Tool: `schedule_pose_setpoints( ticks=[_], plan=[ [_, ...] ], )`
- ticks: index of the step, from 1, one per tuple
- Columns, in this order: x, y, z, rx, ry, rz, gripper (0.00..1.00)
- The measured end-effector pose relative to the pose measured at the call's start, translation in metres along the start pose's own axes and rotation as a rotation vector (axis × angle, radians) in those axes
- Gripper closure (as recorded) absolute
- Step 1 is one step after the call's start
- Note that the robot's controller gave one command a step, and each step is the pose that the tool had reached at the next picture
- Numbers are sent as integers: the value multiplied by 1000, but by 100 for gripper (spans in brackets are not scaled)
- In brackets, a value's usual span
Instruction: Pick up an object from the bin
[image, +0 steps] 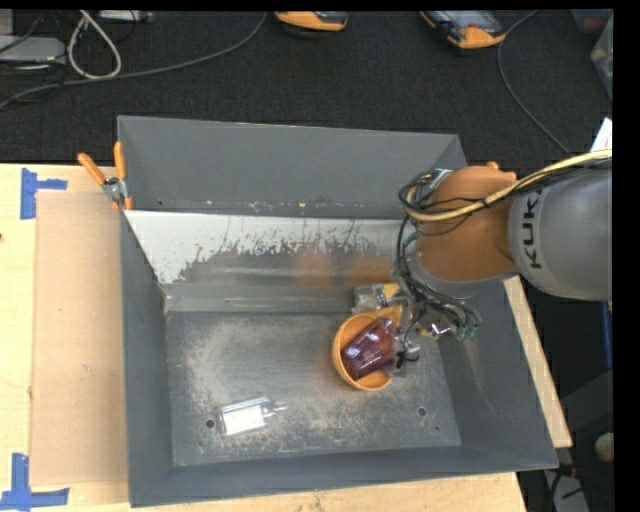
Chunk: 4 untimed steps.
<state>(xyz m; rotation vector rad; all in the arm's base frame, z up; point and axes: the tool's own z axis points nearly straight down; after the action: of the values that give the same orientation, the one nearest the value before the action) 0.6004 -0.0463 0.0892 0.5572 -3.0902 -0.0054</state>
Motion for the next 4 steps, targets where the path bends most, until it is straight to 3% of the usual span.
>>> schedule_pose_setpoints(
  ticks=[1,2,3,4],
  plan=[
    [18,9,10,1,-5,142,0],
    [43,21,14,7,-14,362,100],
    [43,21,14,7,-14,361,100],
    [44,13,14,2,-7,511,100]
  ],
)
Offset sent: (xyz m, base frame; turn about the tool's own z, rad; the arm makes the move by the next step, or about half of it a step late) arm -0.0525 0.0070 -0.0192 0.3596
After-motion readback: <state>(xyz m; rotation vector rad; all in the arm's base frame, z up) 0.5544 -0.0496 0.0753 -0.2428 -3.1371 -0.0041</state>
